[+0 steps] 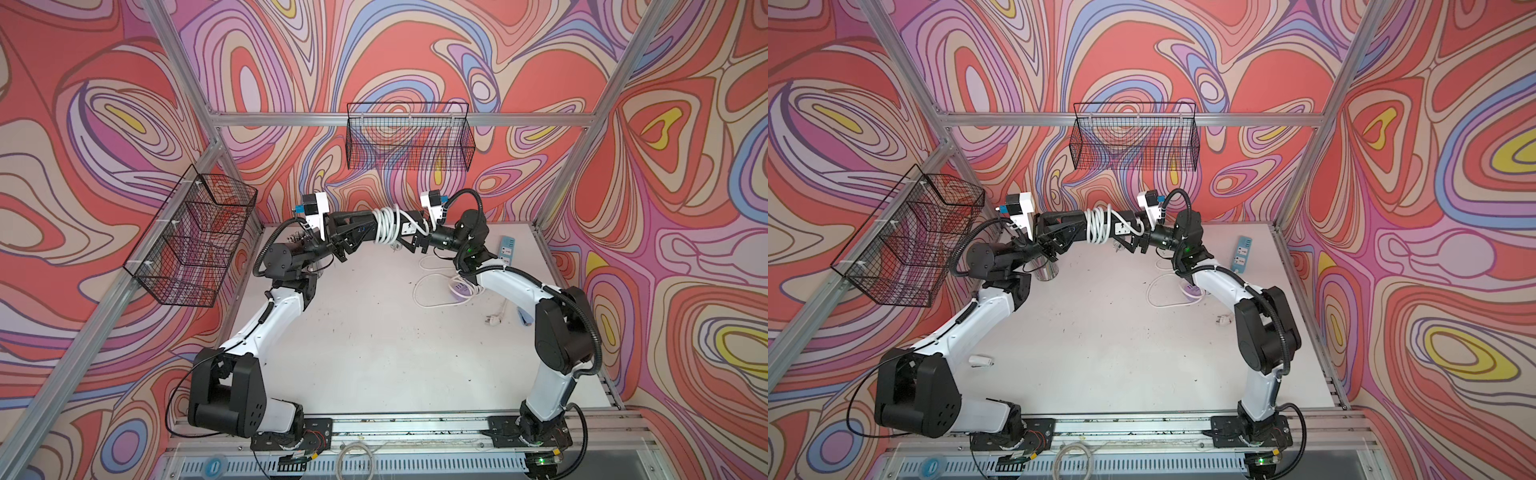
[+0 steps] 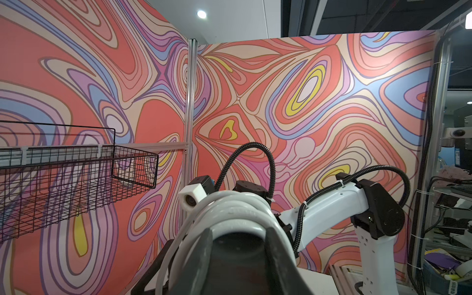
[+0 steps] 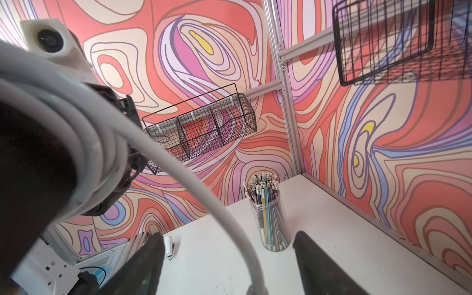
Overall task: Unwrap the cord wrapped around the power strip
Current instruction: Unwrap the power cord from the power strip.
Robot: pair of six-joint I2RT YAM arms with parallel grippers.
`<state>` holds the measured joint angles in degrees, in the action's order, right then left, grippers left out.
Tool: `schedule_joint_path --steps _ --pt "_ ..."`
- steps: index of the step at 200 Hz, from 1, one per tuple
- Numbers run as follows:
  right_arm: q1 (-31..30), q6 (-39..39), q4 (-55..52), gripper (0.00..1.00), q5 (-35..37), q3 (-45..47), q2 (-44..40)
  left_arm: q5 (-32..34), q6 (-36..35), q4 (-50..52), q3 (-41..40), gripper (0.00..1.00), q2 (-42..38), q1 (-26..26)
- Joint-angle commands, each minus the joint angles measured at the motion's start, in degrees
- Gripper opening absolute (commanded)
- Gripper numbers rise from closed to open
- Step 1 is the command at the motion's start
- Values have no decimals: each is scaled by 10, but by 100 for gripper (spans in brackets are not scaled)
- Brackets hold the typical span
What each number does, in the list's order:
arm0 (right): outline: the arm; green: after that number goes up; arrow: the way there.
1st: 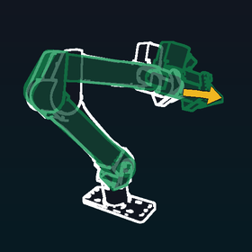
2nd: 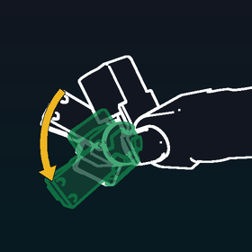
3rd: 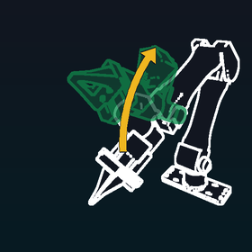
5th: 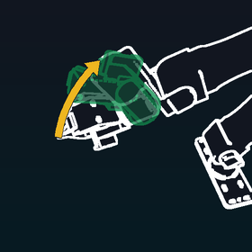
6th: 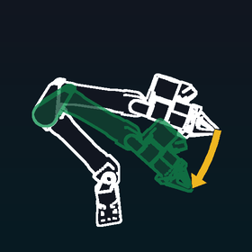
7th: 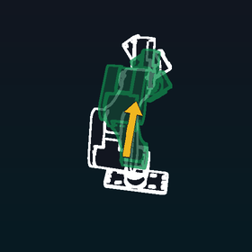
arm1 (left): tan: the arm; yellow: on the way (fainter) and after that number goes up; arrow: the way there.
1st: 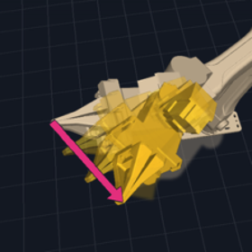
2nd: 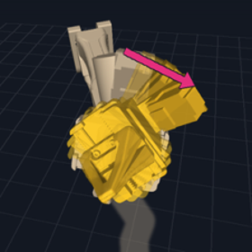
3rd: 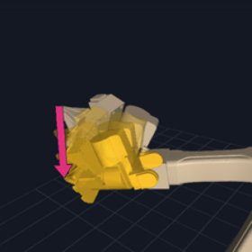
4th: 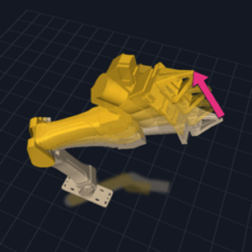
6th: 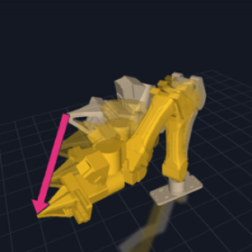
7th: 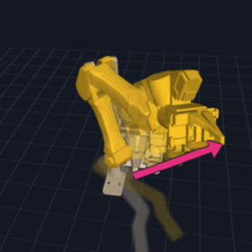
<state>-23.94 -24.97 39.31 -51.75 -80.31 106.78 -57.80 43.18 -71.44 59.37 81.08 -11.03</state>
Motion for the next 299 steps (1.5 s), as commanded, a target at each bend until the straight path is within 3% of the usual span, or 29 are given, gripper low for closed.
schedule_joint_path --steps 1,13,48,109,187,256,299 --pt "2 -23 31 78 -12 -26 18 6 7 -66 7 0 -22 -4" --pt "2 -27 27 67 -18 -35 25 8 5 -65 6 0 -23 -4" --pt "6 -36 11 0 -25 -47 24 8 -1 -66 0 0 -21 -5" --pt "29 -35 -58 0 -44 -108 3 13 -9 -65 -7 0 -15 -4" --pt "38 62 -240 0 -58 -235 -49 21 -22 -64 -19 0 -11 4" --pt "38 172 -414 0 -39 -153 -213 42 -27 -64 -27 0 -20 27" --pt "38 171 -464 0 -39 -69 -286 55 -32 -61 -32 0 -25 41"
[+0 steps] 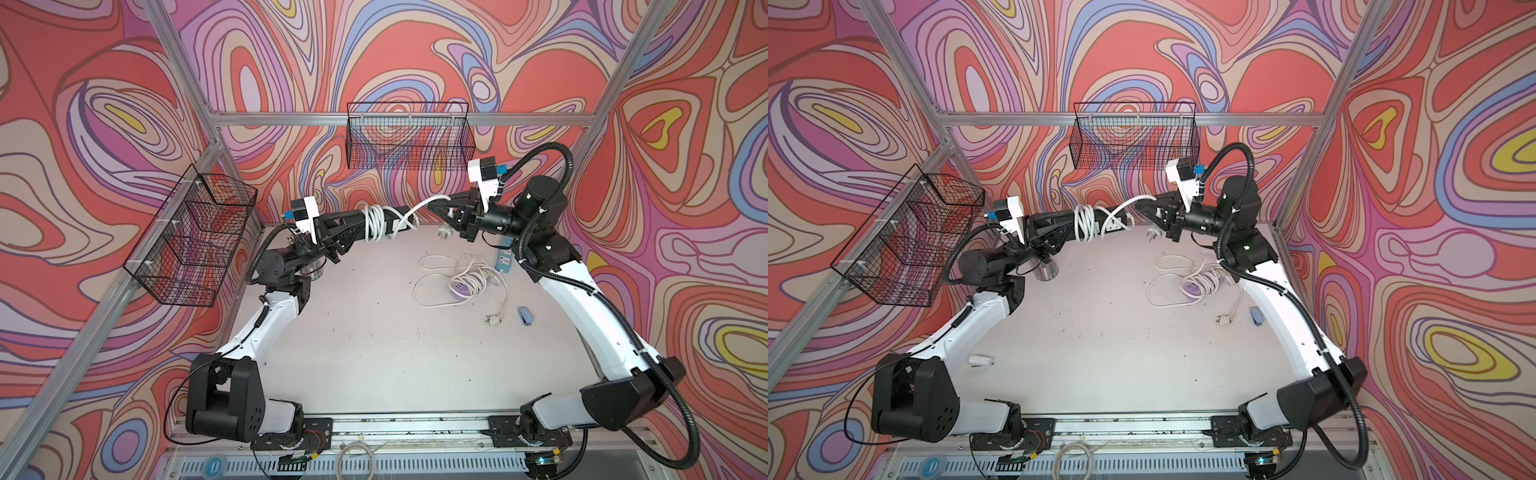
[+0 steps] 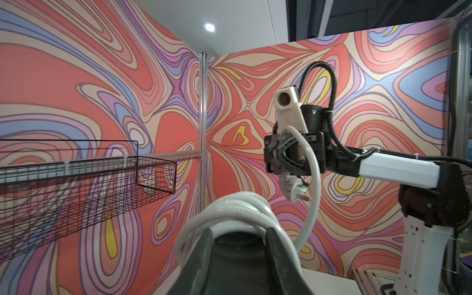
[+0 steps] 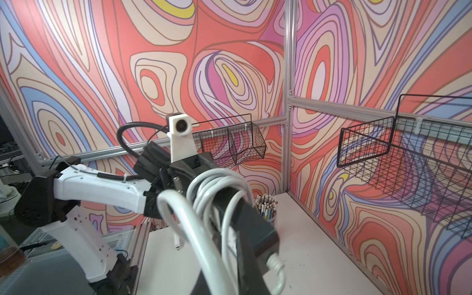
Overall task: Unwrap the cord wrapped around the power strip
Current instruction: Unwrap the power cord from the power strip.
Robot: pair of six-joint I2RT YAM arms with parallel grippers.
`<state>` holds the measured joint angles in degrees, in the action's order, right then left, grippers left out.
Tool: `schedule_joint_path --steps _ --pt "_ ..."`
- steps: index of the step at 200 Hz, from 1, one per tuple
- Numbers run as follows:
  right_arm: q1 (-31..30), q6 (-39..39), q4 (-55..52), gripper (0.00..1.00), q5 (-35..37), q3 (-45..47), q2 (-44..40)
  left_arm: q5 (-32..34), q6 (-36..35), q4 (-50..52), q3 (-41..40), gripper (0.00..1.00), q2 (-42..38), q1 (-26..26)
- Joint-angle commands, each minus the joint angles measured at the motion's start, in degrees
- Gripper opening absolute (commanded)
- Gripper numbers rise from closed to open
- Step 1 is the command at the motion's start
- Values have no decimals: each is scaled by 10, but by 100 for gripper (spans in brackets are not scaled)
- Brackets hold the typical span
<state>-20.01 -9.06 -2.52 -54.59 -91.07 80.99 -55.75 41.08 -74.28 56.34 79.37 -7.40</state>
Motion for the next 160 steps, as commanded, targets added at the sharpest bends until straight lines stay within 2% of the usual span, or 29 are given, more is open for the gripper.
schedule_joint_path --steps 1,66,111,160 --pt "-2 11 -46 0 -11 40 -29 35 -11 -33 -2 0 -8 5" --pt "-47 -27 -35 0 -18 135 -23 52 -19 -34 -11 0 -19 15" --pt "-103 -60 56 0 2 194 54 58 -15 -36 -12 0 -26 17" --pt "-113 -100 160 0 11 224 138 60 -6 -36 -10 0 -32 17"
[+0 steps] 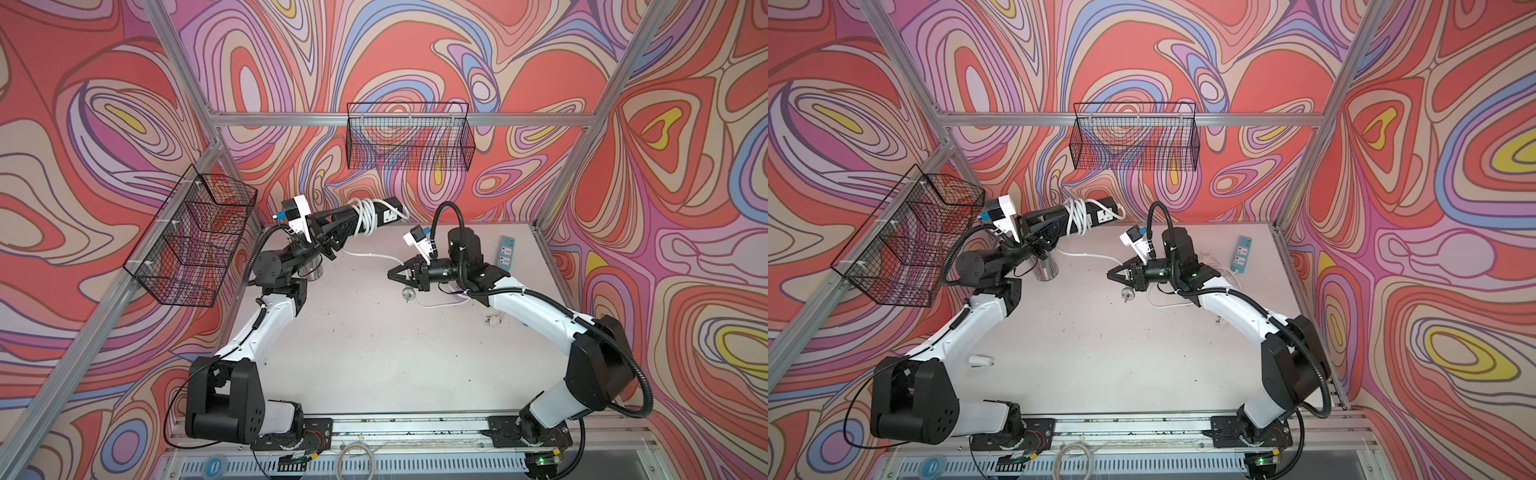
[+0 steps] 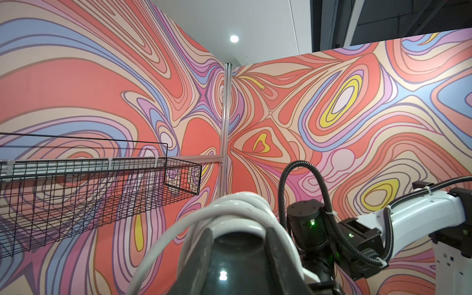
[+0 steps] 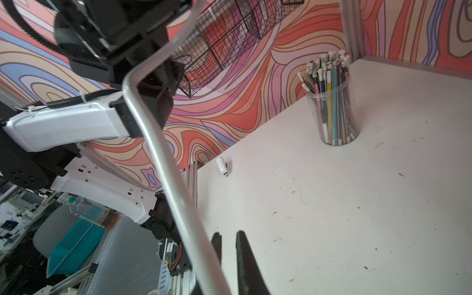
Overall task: Unwrap the cord wrapped around the power strip
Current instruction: Unwrap the power cord from the power strip.
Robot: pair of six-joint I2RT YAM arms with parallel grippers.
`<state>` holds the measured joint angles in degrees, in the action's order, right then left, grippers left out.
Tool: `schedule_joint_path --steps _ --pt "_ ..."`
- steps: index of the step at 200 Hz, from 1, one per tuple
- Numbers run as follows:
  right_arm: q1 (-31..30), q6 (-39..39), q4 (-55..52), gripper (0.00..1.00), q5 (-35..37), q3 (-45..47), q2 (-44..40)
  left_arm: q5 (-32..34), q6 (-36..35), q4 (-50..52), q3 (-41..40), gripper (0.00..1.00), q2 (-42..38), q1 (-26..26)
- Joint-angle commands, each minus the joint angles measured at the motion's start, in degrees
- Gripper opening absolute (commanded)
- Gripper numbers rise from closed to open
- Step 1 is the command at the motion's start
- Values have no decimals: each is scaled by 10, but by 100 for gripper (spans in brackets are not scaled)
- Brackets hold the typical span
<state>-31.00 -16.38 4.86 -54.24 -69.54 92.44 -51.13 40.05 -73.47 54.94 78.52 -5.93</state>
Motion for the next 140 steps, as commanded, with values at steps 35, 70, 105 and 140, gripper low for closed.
schedule_joint_path --steps 35,70,105,140 --pt "-3 -49 155 0 36 36 68 14 9 -45 6 0 -24 2" --pt "-3 -54 197 33 71 64 78 13 12 -44 7 0 -25 3" --pt "-3 -24 170 77 90 76 39 14 13 -44 8 0 -24 3" --pt "-3 33 105 82 129 79 -25 14 18 -45 10 0 -24 2"
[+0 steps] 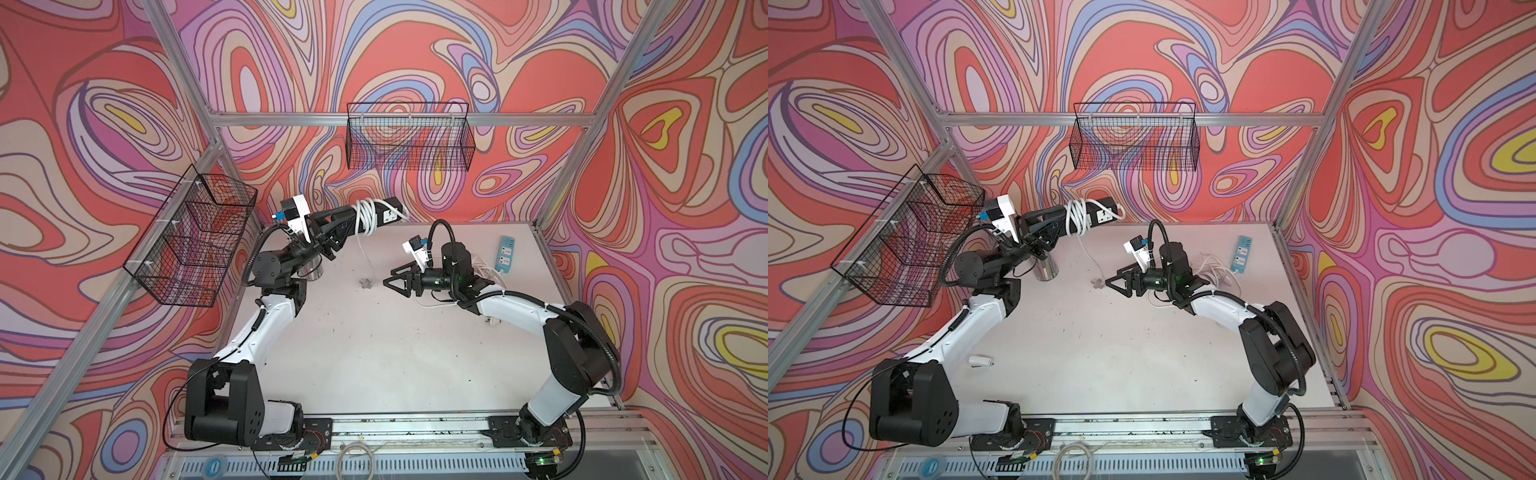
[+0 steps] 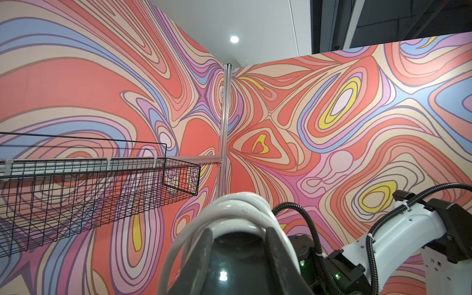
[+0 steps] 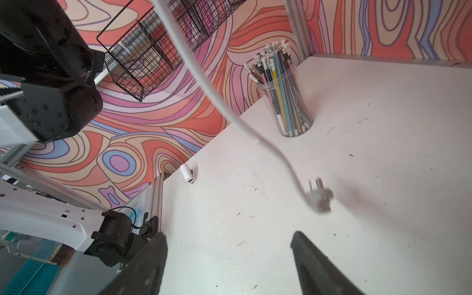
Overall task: Unwrap the cord wrapped around the power strip
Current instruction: Unwrap the power cord from the power strip.
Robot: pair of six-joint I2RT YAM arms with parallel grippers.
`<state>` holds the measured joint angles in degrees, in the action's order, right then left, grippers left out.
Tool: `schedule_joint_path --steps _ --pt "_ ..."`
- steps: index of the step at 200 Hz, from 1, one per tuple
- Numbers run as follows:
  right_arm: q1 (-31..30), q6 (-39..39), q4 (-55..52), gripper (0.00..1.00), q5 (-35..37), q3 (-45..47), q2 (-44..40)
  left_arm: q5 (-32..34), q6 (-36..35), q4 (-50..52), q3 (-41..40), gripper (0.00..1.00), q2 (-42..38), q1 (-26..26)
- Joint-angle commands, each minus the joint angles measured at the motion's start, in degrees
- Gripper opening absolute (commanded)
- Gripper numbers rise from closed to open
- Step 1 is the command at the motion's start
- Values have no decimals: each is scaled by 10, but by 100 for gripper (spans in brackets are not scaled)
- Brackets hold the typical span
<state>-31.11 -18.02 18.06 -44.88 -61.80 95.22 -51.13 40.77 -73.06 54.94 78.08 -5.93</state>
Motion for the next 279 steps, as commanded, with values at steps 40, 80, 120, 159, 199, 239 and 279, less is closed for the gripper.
schedule_joint_path --steps 40,80,120,159,199,239,279 --pt "-2 61 21 86 75 33 -90 15 21 -48 15 0 -20 2" --pt "-2 37 190 87 87 88 -77 13 34 -49 27 0 -14 -2" --pt "-1 18 367 89 97 95 -30 3 41 -48 47 0 4 -24" --pt "-1 -49 514 98 65 22 68 1 48 -48 66 0 15 -37" --pt "-1 -158 634 97 45 -71 189 1 50 -48 73 0 17 -47" --pt "-8 -222 673 90 30 -142 258 1 52 -49 76 0 20 -50" --pt "-13 -222 672 90 31 -154 264 3 52 -49 74 0 23 -50"
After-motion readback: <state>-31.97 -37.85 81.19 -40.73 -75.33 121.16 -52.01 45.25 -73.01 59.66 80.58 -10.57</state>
